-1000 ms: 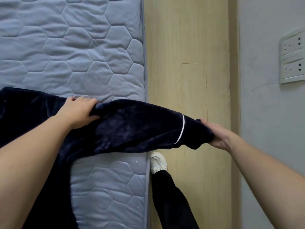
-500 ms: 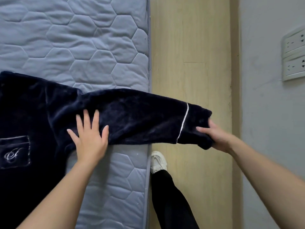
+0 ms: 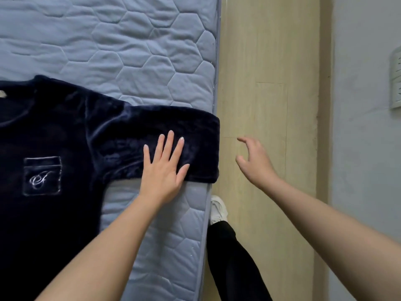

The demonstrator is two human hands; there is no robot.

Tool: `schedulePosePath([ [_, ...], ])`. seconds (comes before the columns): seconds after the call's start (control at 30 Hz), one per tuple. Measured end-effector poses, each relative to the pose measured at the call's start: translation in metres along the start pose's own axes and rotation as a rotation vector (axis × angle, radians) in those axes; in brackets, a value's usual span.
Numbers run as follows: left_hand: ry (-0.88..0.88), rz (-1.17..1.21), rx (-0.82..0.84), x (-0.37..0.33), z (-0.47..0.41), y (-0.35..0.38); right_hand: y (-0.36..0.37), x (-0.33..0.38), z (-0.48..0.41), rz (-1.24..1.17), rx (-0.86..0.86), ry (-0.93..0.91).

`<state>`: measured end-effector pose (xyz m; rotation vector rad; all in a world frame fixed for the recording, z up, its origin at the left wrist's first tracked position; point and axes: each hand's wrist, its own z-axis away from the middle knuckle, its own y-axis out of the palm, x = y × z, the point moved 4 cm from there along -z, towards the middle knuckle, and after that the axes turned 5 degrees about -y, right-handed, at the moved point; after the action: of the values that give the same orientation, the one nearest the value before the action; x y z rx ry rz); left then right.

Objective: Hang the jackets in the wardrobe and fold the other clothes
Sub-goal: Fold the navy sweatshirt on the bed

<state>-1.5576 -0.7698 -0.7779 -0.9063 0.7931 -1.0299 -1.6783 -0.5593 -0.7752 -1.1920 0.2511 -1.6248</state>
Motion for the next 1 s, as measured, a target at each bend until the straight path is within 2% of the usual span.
schedulePosePath([
  [0.07,-0.11,0.068,-0.068,0.026,-0.01,-0.018,-0.001,0.055,-0.022,0.084,-0.079,-0.245],
  [0.13,-0.206,0.054,-0.164,0.059,-0.026,-0.041,0.006,0.105,-0.044,0.184,-0.083,-0.444],
  [0.2,-0.244,-0.026,-0.188,0.092,-0.05,-0.065,0.02,0.138,-0.066,0.309,-0.006,-0.544],
  [0.23,-0.227,-0.063,-0.149,0.107,-0.065,-0.075,0.028,0.147,-0.077,0.374,0.056,-0.544],
  [0.3,-0.105,-0.157,0.009,0.129,-0.096,-0.089,0.037,0.153,-0.101,0.442,0.201,-0.485],
  [0.37,-0.048,-0.247,0.102,0.145,-0.123,-0.106,0.035,0.151,-0.121,0.363,0.336,-0.425],
  [0.5,-0.147,-0.184,-0.09,0.142,-0.146,-0.112,0.011,0.115,-0.135,0.029,0.419,-0.28],
  [0.57,-0.189,-0.054,-0.163,0.117,-0.132,-0.091,0.007,0.089,-0.122,-0.156,0.607,-0.136],
  [0.63,-0.251,0.134,-0.236,0.089,-0.104,-0.068,0.006,0.062,-0.107,-0.156,0.822,-0.04],
  [0.7,-0.272,0.248,-0.26,0.064,-0.067,-0.04,0.0,0.034,-0.1,0.001,0.921,0.012],
  [0.77,-0.27,0.206,-0.206,0.045,-0.026,-0.009,-0.012,0.012,-0.1,0.101,0.932,0.06],
  [0.83,-0.317,0.161,-0.151,0.036,0.006,0.015,-0.026,-0.005,-0.099,0.1,0.899,0.096],
  [0.93,-0.42,0.202,-0.15,0.029,0.03,0.023,-0.044,-0.016,-0.089,0.119,0.831,0.061],
  [1.0,-0.28,0.184,-0.132,0.01,0.035,0.02,-0.058,-0.021,-0.079,0.136,0.743,0.045],
])
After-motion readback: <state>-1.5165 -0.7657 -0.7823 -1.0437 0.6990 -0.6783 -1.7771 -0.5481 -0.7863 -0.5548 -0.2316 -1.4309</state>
